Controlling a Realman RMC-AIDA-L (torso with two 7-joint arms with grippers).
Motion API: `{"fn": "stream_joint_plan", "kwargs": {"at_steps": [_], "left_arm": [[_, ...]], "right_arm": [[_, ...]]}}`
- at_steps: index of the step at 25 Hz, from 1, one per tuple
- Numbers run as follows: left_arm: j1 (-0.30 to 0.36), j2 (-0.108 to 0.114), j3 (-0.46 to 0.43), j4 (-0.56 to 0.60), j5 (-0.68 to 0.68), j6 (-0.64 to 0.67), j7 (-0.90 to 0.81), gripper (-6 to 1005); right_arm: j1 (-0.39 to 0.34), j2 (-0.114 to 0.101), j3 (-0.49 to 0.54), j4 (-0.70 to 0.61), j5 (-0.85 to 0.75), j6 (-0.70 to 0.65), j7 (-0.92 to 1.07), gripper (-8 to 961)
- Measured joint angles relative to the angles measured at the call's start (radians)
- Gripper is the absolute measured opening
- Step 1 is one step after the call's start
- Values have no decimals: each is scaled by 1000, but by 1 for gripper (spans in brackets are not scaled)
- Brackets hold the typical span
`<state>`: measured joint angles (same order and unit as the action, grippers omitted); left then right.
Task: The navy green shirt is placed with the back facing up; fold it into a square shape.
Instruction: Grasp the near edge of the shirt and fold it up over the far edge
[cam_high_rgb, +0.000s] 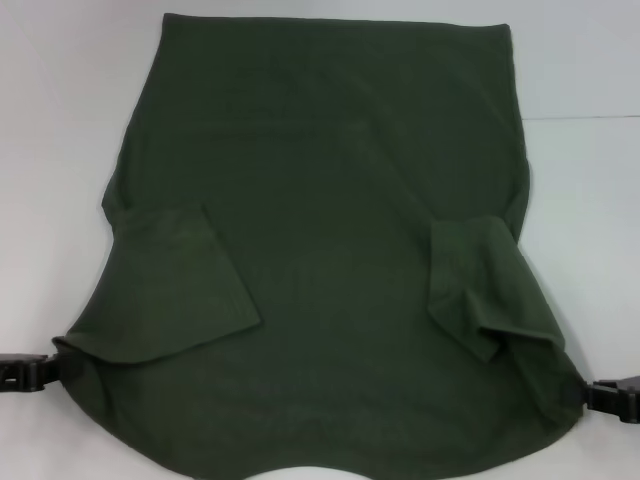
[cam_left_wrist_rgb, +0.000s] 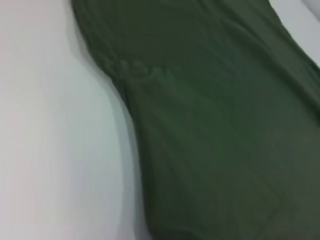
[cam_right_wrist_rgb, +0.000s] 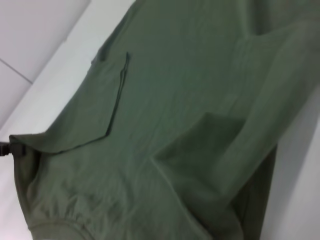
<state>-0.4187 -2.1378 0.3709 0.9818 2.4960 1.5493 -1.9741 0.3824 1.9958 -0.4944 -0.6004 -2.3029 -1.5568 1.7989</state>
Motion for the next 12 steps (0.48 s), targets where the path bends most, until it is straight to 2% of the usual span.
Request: {"fn": "stream_joint_plan", "kwargs": {"at_steps": [7,12], "left_arm": [[21,7,-93,0,-7,81,-13,27],[28,13,-152,0,-18,148,-7,27]], "right_arm": [[-52,12,65,-17,1,-48,-26,17],[-91,9,122,-23,1,-81,-48,23]]}}
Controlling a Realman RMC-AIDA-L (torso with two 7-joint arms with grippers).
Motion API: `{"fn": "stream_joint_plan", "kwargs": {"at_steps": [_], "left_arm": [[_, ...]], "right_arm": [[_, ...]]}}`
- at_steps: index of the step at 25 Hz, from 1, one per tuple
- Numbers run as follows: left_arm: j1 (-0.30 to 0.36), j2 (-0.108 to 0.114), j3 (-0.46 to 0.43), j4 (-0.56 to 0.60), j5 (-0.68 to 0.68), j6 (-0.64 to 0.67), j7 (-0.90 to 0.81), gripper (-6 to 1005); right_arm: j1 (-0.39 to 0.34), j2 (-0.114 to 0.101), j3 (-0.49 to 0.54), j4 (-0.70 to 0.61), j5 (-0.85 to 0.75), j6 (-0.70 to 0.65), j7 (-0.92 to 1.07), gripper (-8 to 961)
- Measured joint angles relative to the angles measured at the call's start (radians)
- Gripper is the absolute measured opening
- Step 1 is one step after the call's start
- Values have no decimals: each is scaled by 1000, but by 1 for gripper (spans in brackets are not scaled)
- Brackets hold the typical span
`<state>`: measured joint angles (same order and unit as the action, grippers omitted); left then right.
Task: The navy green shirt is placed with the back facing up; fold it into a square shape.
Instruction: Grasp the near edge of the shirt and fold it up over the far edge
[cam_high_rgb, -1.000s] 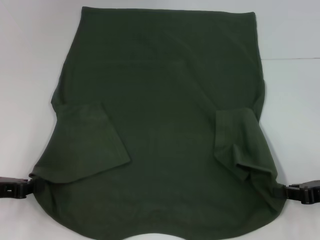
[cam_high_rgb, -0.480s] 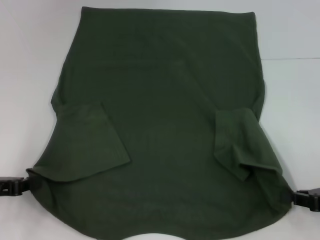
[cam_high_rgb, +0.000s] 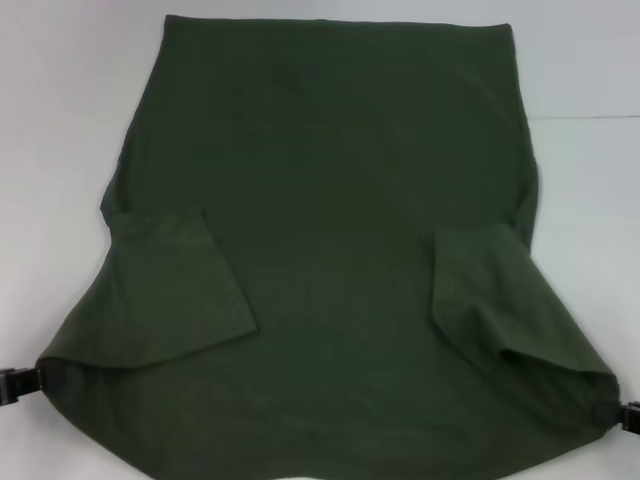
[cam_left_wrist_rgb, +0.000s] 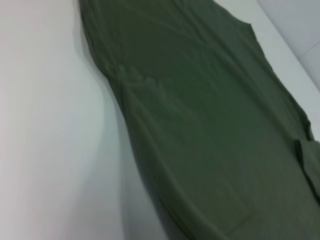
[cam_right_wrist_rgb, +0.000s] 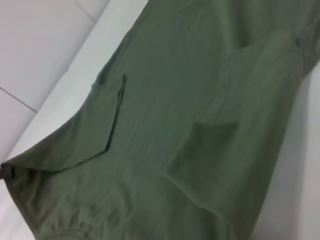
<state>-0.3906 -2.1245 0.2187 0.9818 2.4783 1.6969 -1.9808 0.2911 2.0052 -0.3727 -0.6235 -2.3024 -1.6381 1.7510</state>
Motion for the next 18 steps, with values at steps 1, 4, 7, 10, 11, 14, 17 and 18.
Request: {"fn": "stream_joint_plan", "kwargs": {"at_steps": [1,4,7,10,11,14,17,18], "left_arm": [[2,0,-3,0,0,5,1,27],[11,-1,-4,-1,-1,10,2,28],[22,-4,-5,-2,-1,19,2,28],[31,-7,-5,-12,-11,38,3,28],[35,-8,-5,-18,-16,45,4,28],[52,-9,-5,-33,-26,66,13,28],[64,-13,-7,-40,-27,88,25,28],[67,-14,-9,-41,-27,96,28,27]], "right_arm": [[-7,0,10,-5,0,-7,-4,24],[-32,3,31,-34,-1,-21,-7,28],[-52,5,56,-61,-1,-43,-7,31],[-73,5,87,-83,-1,-66,-11,34],[-81,5,100,-91,-2,-76,-15,36],[-104,5,134,-108,-5,-96,-26,39],[-129,4,164,-124,-5,-116,-34,43],[-137,4,172,-130,-5,-123,-35,44]]}}
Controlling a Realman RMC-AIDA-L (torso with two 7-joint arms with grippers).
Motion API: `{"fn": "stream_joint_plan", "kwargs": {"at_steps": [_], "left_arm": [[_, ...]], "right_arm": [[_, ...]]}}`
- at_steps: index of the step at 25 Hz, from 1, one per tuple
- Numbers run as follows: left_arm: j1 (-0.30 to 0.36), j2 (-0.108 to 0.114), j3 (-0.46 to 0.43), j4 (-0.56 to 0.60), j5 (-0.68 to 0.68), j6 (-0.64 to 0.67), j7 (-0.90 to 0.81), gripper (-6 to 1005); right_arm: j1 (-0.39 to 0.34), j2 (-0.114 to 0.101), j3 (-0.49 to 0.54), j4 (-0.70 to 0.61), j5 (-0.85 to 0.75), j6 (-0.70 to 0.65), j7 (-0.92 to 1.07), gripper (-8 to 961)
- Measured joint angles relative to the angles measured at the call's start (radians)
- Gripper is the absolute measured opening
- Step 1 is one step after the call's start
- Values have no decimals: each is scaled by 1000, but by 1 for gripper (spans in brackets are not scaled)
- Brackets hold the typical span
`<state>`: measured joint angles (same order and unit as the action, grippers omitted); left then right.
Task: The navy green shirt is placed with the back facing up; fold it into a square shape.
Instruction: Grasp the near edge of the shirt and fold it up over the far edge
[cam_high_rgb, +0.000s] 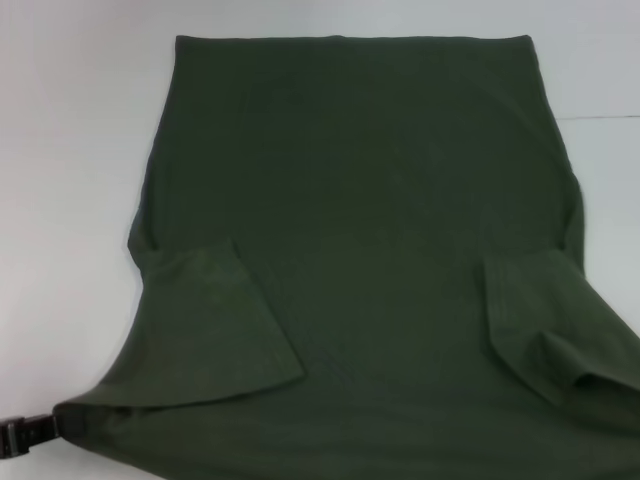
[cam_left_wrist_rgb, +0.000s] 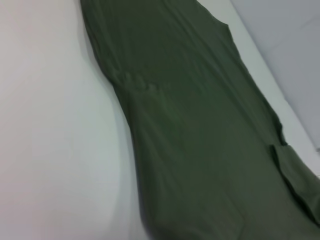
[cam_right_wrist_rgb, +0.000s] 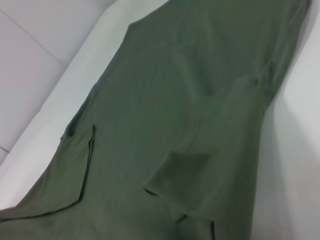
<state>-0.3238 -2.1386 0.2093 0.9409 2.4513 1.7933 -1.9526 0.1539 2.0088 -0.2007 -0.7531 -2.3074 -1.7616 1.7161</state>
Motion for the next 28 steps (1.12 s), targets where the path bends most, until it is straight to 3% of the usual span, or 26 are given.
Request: {"fn": "stream_joint_plan", "kwargs": {"at_steps": [10,17,23,28], "left_arm": [[6,-9,-2,-30,0,55,24,28],[-48,0,-1,-63,0,51,27,27],[-138,41,-3,-100,-39,5,28,27],[-245,98,-3,-174,-59,-130,29,27]], "right_arm": [[-64,-2,91,-38,-2,-52,-20,55],[-28,-8,132,-36,2,-54,-15,63],[70,-9,150,-27,3,-35,4,70],[176,-14,156,-20,4,16,49,76]]}}
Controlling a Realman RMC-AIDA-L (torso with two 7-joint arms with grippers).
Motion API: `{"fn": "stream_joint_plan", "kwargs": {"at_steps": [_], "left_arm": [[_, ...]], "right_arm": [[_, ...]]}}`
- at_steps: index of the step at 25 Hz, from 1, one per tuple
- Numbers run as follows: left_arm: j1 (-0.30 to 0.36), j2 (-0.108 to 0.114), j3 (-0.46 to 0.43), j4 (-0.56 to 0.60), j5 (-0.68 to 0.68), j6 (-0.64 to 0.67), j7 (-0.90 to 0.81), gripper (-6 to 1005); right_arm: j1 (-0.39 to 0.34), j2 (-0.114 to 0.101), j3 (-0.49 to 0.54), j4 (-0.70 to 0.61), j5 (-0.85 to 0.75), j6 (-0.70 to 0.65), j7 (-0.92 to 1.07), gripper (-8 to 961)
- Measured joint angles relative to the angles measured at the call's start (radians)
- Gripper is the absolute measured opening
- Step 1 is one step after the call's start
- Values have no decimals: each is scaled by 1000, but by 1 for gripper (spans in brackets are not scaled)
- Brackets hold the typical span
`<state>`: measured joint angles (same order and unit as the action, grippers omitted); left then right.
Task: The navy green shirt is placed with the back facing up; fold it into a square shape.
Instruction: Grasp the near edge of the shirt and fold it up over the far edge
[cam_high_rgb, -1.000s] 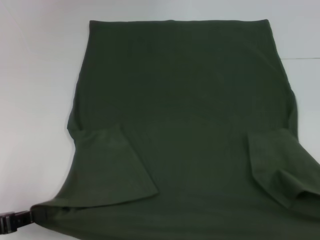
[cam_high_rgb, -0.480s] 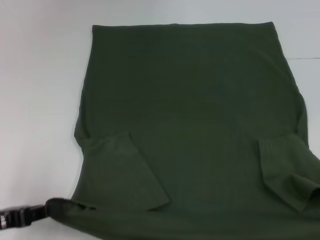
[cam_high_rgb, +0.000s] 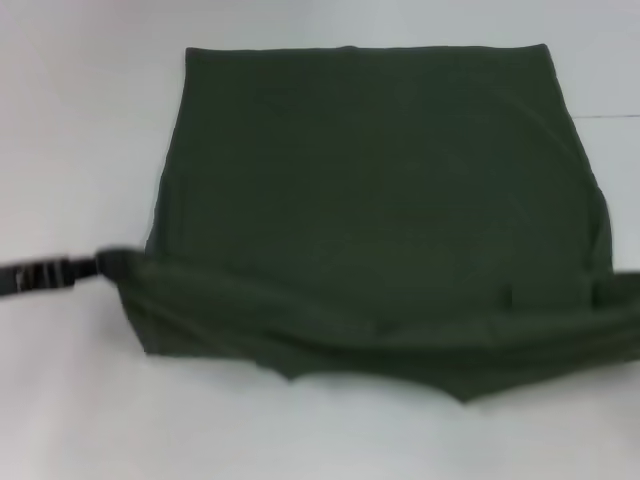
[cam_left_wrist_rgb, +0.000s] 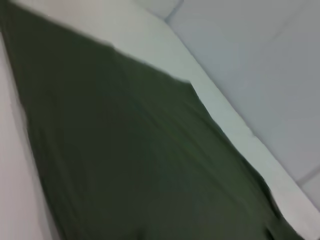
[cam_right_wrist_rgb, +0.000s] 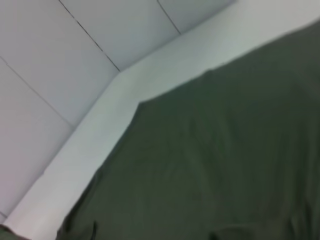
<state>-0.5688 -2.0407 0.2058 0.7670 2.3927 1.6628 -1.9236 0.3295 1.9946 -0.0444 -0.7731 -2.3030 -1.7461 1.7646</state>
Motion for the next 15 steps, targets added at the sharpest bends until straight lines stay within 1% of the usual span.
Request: {"fn": "stream_joint_plan", "kwargs": {"at_steps": [2,4,7,9,11,13,15], "left_arm": [[-46,21,2,-25,-14,-58,1,28],[-82,35,7,-38,-25,-108,2,28],[-141,54,18,-68,-44,-200,6,28],[-168,58,21,-86,-60,-260,18,28],[-199,59,25,-123,-89,-354,51,27],[-215,57,28,-154,-111,-414,78,27],[-236,50,31,-207,-151,-502,130,27]], "right_arm": [[47,-10,0,8,6,29,19,78],[91,-20,-5,20,13,61,38,81],[167,-44,-17,63,16,133,54,84],[206,-57,-26,98,17,185,55,86],[244,-65,-41,135,19,255,53,89],[280,-66,-65,166,30,343,43,91],[312,-59,-96,191,48,431,27,93]]}}
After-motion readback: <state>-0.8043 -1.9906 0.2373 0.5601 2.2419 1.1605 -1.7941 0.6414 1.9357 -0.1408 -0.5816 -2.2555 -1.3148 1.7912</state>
